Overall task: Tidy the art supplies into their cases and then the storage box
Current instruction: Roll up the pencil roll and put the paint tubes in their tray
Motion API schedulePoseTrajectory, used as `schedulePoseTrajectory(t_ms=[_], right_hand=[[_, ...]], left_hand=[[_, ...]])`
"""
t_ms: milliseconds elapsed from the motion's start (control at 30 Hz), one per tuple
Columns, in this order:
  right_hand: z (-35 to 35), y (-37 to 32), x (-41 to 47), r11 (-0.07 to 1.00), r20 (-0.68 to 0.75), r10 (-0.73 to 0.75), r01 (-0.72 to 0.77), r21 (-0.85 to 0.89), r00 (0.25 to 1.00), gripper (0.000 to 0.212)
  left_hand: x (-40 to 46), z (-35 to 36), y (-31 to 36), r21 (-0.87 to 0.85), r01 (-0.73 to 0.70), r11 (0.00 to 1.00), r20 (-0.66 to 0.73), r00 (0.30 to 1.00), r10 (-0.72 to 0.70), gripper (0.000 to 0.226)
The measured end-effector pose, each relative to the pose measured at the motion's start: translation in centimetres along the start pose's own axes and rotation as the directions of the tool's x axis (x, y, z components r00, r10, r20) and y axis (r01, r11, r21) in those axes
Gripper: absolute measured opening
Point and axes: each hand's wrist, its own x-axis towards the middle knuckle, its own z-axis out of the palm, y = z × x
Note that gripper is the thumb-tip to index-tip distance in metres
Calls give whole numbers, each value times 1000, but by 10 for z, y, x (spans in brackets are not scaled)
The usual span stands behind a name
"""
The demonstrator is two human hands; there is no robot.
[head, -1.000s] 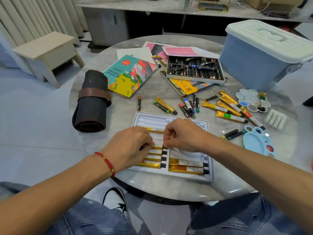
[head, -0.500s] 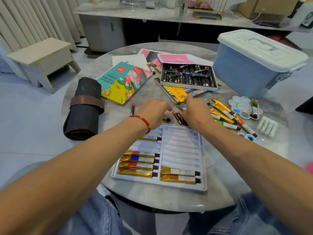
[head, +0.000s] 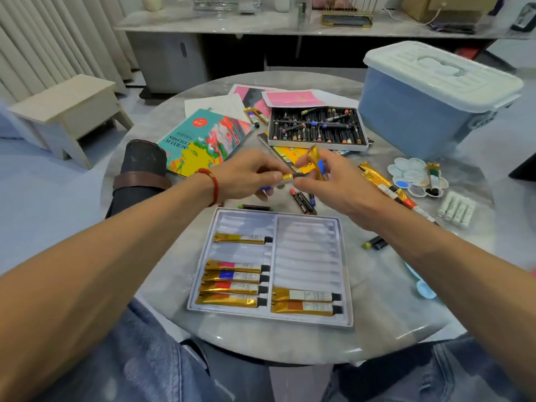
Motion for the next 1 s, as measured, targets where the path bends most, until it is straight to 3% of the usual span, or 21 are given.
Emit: schedulePoseTrajectory(t_ms=[100,233,467,567,667,800,1000], right_hand=[[14,-10,-8,995,10,-103,103,-15,995,19],[25,-8,-14,998,26,-60,60,5,998,17],[55,-2,-38,994,158,23,-5,-112,987,21],[57,1,-42,991,196,62,-36,-131,979,17],[58,4,-46,987,231,101,-68,-148,968,20],[62,9,-51,974,274,51,13,-227,960,24],[59,14,-50,954,279,26,59,-293,960,13]], left_hand=[[-24,-3,-4,-134,59,989,58,997,-51,28],[-47,-2,-10,-235,86,968,68,995,-72,19],[-76,7,-29,-4,108,994,237,966,-104,17],[-82,13,-33,222,29,975,219,973,-79,21],[-88,18,-34,475,-85,876,141,990,20,23],[-98,25,-41,540,-98,836,113,993,43,24],[-102,31,-50,536,-127,835,92,991,92,26]])
